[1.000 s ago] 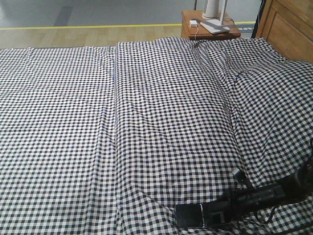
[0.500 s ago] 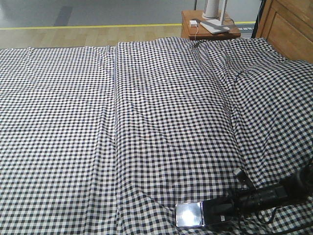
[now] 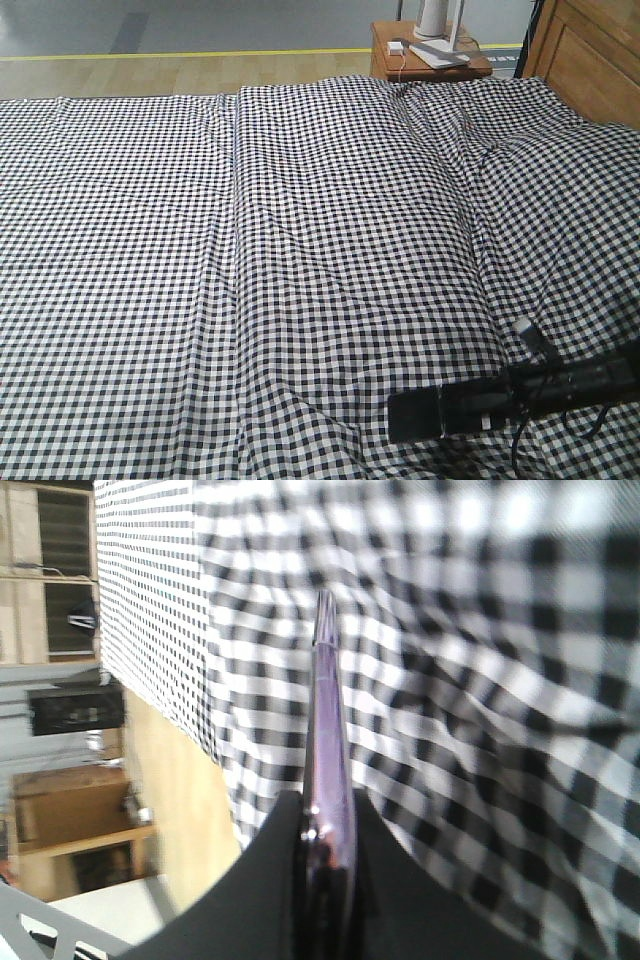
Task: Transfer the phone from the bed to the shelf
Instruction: 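Lift the phone off the bed with the right gripper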
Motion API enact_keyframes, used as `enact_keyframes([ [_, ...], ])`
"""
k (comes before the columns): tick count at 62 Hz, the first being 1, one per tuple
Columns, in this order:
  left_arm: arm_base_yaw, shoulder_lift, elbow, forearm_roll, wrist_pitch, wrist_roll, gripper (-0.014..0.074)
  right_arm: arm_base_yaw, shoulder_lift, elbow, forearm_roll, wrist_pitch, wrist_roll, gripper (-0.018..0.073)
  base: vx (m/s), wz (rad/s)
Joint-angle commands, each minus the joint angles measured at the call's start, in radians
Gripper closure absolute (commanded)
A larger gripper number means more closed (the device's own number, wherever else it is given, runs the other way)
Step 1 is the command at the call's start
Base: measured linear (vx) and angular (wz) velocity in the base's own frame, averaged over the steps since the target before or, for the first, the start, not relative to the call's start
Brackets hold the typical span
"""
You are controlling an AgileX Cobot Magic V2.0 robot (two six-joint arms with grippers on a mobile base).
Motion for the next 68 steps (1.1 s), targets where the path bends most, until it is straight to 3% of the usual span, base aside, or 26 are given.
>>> enact_keyframes([
  [1,0.000,-0.011,-0.026,-0.005,-0.071,-0.004,0.0596,-0.001,-0.158,0.024,0.010,0.167,0.018,0.0561,0.00,0.00],
  [18,0.000,-0.011,-0.026,-0.005,-0.071,-0.004,0.0596,0.003,-0.465,0.056,-0.043,0.167,0.123,0.0561,0.00,0.00],
  [30,0.000,-0.011,-0.026,-0.005,-0.071,-0.004,0.0596,0.051,-0.696,0.056,-0.050,0.166,0.169,0.0561,0.00,0.00],
  [47,0.000,-0.011,-0.026,-0.005,-0.071,-0.004,0.0596,0.202,-0.959,0.056,-0.042,0.165,0.254,0.0561,0.00,0.00],
  [68,0.000,-0.011,-0.026,-0.005,-0.071,-0.004,0.0596,0.414,-1.148,0.056,0.034,0.165,0.308,0.0561,0.00,0.00],
])
